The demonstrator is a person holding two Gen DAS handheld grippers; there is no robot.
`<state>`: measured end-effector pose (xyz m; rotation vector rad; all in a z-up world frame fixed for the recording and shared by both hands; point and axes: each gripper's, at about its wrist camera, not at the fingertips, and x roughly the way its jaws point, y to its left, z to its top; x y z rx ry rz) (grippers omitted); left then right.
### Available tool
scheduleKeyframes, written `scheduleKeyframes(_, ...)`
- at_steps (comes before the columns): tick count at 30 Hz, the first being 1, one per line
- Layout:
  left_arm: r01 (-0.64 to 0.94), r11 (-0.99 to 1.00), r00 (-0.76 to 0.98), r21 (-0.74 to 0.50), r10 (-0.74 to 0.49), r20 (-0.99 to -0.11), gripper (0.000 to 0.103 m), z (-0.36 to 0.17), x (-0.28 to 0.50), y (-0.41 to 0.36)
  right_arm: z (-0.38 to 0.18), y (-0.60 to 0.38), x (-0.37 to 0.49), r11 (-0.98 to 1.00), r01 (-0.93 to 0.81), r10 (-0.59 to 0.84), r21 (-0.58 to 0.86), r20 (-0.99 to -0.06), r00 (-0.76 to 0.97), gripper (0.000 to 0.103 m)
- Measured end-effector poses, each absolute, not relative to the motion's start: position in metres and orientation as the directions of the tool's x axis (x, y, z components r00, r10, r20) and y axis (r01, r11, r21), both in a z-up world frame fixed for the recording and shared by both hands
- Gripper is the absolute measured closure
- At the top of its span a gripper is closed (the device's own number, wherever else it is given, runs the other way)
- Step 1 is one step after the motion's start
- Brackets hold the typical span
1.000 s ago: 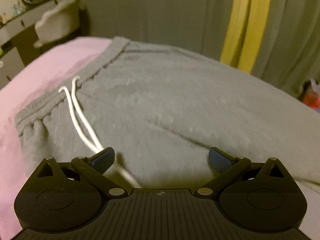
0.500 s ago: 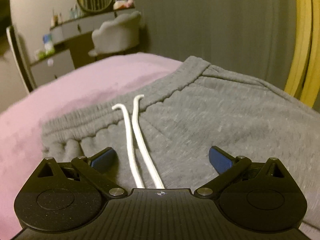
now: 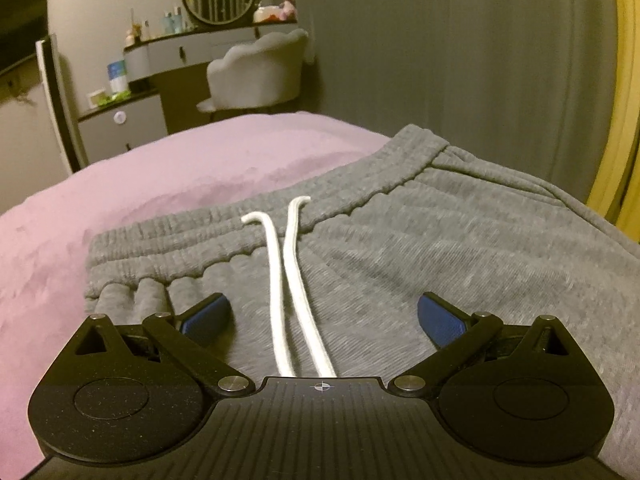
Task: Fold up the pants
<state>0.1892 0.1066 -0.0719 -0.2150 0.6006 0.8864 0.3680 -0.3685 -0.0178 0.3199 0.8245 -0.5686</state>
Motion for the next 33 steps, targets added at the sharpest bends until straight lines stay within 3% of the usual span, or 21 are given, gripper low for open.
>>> scheduleKeyframes(4, -0.788, 0.614, 0.482, 0.053, 0.668, -0.567, 0.000, -0.075, 0.191, 0.107, -0.038, -0.386, 0.388, 0.707, 0.690, -0.333, 0.153, -0.790, 0.516, 0.045)
scheduleKeyframes(10, -0.793, 0.607, 0.480, 0.055, 0.677, -0.558, 0.000, -0.077, 0.194, 0.106, -0.059, -0.385, 0.414, 0.660, 0.751, -0.455, 0.016, -0.787, 0.417, 0.043)
scheduleKeyframes(11, -0.793, 0.607, 0.481, 0.053, 0.677, -0.557, 0.000, -0.078, 0.194, 0.106, -0.060, -0.385, 0.418, 0.653, 0.758, -0.472, 0.000, -0.783, 0.406, 0.049)
scheduleKeyframes(12, -0.794, 0.606, 0.481, 0.052, 0.677, -0.557, 0.000, -0.078, 0.194, 0.106, -0.060, -0.388, 0.421, 0.645, 0.764, -0.488, -0.015, -0.777, 0.396, 0.063)
scheduleKeyframes(15, -0.794, 0.606, 0.483, 0.043, 0.673, -0.560, 0.000, -0.078, 0.194, 0.107, -0.055, -0.390, 0.416, 0.639, 0.767, -0.520, -0.054, -0.765, 0.379, 0.094)
scheduleKeyframes(16, -0.794, 0.606, 0.485, 0.039, 0.671, -0.562, 0.000, -0.078, 0.194, 0.108, -0.052, -0.394, 0.409, 0.643, 0.765, -0.506, -0.028, -0.766, 0.397, 0.096)
scheduleKeyframes(19, -0.793, 0.609, 0.491, 0.022, 0.661, -0.567, 0.000, -0.076, 0.192, 0.111, -0.031, -0.400, 0.375, 0.657, 0.748, -0.461, 0.090, -0.738, 0.493, 0.097)
scheduleKeyframes(23, -0.791, 0.611, 0.503, -0.005, 0.647, -0.573, 0.000, -0.073, 0.189, 0.114, 0.015, -0.393, 0.278, 0.676, 0.686, -0.441, 0.269, -0.598, 0.669, 0.097)
scheduleKeyframes(26, -0.790, 0.612, 0.510, -0.021, 0.638, -0.577, 0.000, -0.071, 0.187, 0.116, 0.024, -0.382, 0.178, 0.636, 0.688, -0.480, 0.348, -0.520, 0.707, 0.101)
scheduleKeyframes(29, -0.785, 0.618, 0.522, -0.043, 0.623, -0.583, 0.000, -0.068, 0.183, 0.116, 0.000, -0.376, 0.091, 0.541, 0.773, -0.560, 0.333, -0.542, 0.626, 0.103)
scheduleKeyframes(32, -0.776, 0.629, 0.524, -0.046, 0.603, -0.602, 0.000, -0.067, 0.179, 0.116, -0.033, -0.389, 0.052, 0.467, 0.834, -0.536, 0.294, -0.656, 0.532, 0.103)
scheduleKeyframes(33, -0.771, 0.635, 0.527, -0.046, 0.596, -0.606, 0.000, -0.067, 0.178, 0.116, -0.036, -0.395, 0.046, 0.436, 0.839, -0.523, 0.325, -0.667, 0.530, 0.098)
